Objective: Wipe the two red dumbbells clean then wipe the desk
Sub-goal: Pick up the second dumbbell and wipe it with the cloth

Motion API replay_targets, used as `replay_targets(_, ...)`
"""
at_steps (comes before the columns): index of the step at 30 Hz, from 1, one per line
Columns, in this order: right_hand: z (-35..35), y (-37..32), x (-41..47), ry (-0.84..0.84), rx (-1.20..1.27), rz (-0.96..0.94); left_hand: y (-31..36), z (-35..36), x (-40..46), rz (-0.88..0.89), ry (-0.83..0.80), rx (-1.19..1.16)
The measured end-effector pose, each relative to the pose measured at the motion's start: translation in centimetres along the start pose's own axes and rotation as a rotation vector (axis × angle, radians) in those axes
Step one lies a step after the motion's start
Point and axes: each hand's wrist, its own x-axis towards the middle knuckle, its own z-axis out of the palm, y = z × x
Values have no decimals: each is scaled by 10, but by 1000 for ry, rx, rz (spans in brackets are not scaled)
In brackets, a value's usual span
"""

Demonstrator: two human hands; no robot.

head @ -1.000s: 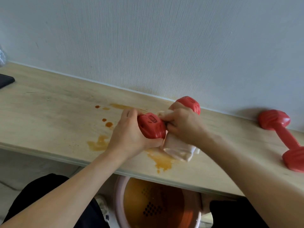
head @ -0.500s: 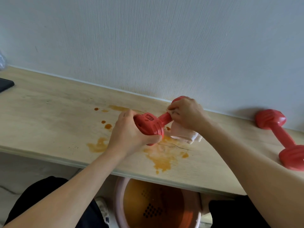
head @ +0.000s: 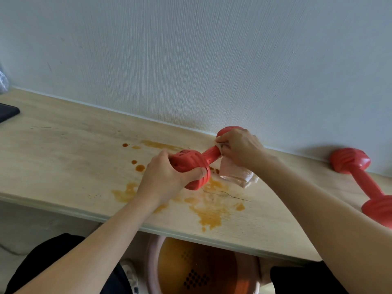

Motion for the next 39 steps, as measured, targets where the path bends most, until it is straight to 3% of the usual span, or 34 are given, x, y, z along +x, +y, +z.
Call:
replay_targets(5,2,0,4,-14,-24,-6,-4,4,-13,253,170,389)
replay_targets(9,-3,-2,4,-38,55,4,-1,2,-12,254,138,321)
replay_targets(16,-10,-31,-15,-165,170,-189,5,-1,-10,200,197,271)
replay_targets(25,3,2,13,-40,-44,12,6,-1,-4,126,120,184)
replay_targets(31,-7,-31,-12,-131,169,-197,1,-2,-1,52,131,151)
replay_targets(39,2,2,15,-69,-70,-7,6,-5,-1,24,66,115)
